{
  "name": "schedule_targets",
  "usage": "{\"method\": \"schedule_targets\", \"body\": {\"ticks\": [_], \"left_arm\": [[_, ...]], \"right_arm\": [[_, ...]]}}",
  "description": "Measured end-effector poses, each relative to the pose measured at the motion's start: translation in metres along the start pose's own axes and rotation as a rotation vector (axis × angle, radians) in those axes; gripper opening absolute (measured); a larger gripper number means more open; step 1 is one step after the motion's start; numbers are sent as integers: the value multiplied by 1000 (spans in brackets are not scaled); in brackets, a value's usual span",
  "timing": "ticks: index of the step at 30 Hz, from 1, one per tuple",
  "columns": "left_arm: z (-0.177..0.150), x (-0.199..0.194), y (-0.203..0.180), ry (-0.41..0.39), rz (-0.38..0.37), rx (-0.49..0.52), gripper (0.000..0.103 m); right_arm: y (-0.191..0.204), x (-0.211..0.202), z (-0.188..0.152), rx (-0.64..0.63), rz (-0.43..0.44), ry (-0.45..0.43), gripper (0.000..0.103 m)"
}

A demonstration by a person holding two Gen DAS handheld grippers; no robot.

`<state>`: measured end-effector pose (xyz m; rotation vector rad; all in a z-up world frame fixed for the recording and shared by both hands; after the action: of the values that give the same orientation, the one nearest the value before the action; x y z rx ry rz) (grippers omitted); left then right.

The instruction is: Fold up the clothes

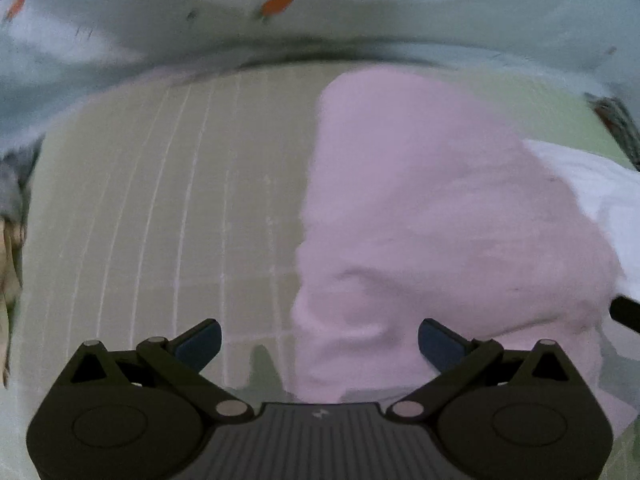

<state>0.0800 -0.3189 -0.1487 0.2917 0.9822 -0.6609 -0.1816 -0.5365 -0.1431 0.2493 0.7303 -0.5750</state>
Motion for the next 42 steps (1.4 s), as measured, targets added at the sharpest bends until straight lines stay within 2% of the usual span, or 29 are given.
{"method": "schedule_targets", "body": {"ticks": [3, 7, 10, 13, 17, 23, 27, 30, 33, 35, 36, 37, 38, 41, 42], "left_arm": [[8, -6, -31, -28, -24, 36, 103], [8, 1, -62, -5, -30, 63, 103], [5, 9, -77, 17, 10, 83, 103], [5, 21, -89, 35, 84, 101, 103], [5, 30, -94, 63, 143, 79, 103], [4, 41, -99, 104, 223, 37, 103], [5, 43, -96, 118, 240, -1, 103], [5, 43, -94, 130, 243, -32, 103], [4, 43, -93, 131, 245, -51, 103], [1, 41, -93, 125, 246, -61, 103], [1, 41, -93, 123, 246, -66, 103], [0, 42, -93, 121, 247, -71, 103], [0, 42, -93, 121, 246, -74, 103], [0, 42, -92, 125, 237, -76, 103], [1, 43, -91, 126, 232, -77, 103]], "right_arm": [[-35, -22, -19, 68, -101, -11, 103], [-99, -43, -59, 249, -248, 16, 103], [-143, -49, -83, 361, -344, 38, 103], [-183, -50, -99, 438, -392, 48, 103], [-220, -40, -96, 377, -444, 48, 103], [-274, -25, -91, 405, -509, -11, 103], [-308, -13, -79, 445, -536, -45, 103], [-321, 3, -65, 433, -576, -23, 103], [-321, 3, -62, 418, -548, -15, 103], [-320, 0, -59, 435, -519, -35, 91], [-320, -2, -58, 443, -514, -48, 70], [-321, -5, -57, 459, -514, -55, 43], [-325, -7, -57, 495, -504, -60, 34], [-336, -14, -56, 620, -463, -73, 31], [-333, -17, -51, 611, -452, -79, 31]]}}
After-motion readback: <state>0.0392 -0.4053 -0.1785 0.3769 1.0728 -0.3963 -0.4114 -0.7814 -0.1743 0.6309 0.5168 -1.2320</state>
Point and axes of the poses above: each gripper's, at about its wrist camera, not at the fingertips, and x roughly the way its jaws point, y to its left, z to its top, the point moved 3 cm from there along x, roughly the way its jaws point, and after that the axes turned 9 degrees about -x, right-handed, at the moved point
